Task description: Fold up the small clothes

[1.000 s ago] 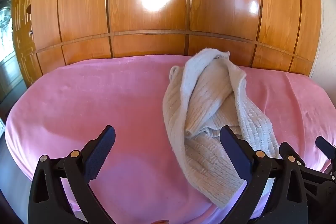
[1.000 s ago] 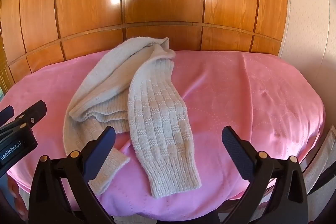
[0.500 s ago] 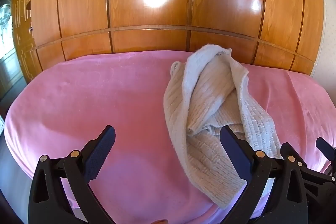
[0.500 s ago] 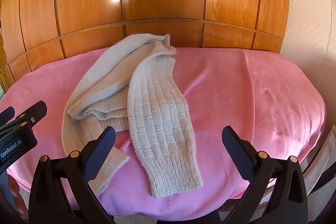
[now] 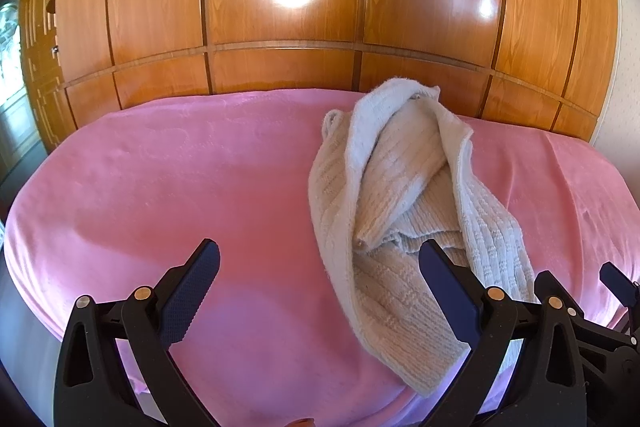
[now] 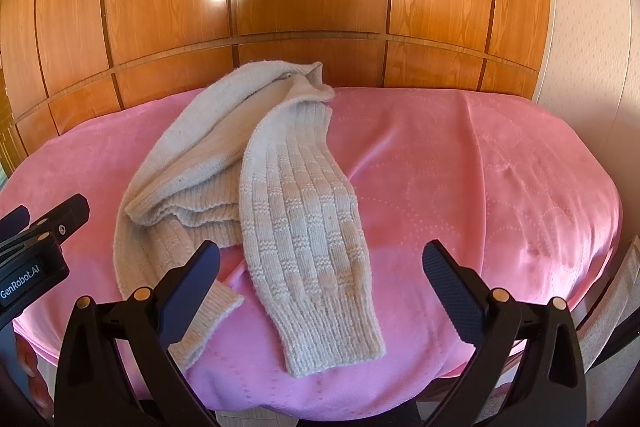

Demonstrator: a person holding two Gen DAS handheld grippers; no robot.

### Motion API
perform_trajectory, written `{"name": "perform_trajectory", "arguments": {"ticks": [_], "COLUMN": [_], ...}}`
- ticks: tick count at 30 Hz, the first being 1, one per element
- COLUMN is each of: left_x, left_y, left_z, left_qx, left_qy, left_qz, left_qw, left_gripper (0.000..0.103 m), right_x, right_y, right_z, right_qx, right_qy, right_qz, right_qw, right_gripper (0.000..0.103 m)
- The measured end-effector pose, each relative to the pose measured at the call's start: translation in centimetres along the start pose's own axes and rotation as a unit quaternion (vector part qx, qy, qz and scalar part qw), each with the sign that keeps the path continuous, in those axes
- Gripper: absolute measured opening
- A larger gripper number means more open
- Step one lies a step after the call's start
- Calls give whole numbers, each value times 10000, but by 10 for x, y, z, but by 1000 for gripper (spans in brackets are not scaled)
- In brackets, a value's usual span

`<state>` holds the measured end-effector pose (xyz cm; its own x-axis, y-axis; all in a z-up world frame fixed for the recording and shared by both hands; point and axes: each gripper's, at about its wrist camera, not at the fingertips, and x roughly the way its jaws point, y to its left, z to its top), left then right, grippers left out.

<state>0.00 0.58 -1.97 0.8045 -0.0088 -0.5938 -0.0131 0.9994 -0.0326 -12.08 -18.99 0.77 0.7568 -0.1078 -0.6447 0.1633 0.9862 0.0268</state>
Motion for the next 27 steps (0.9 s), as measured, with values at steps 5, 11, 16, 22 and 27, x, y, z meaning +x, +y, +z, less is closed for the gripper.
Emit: {"name": "perform_trajectory", "arguments": {"ticks": [5,11,16,22,27], "left_x": [-2,3,5,7,9], "left_y": [0,-1,-4,-3,-5], "left_z": [-4,0,-1,1,5], "left_qx": [-25,-37,-4,23,51], "left_qy": [18,109,156,224,257], "left_qz": [-23,-75,-117,-128,-131], "left_qw": [10000,9999,9998,9997,9996], "left_gripper": [99,99,99,99,99], "right_x": [2,7,9,12,15], "right_y": [0,0,0,0,0], "right_z": [-1,-3,-2,-3,-3], "right_qx": [-18,-41,-41,-53,-47], "right_qy": [59,116,162,192,221], "right_qz": [30,28,47,61,62], "right_qw": [10000,9999,9998,9998,9997], "right_gripper": [101,101,101,101,101]}}
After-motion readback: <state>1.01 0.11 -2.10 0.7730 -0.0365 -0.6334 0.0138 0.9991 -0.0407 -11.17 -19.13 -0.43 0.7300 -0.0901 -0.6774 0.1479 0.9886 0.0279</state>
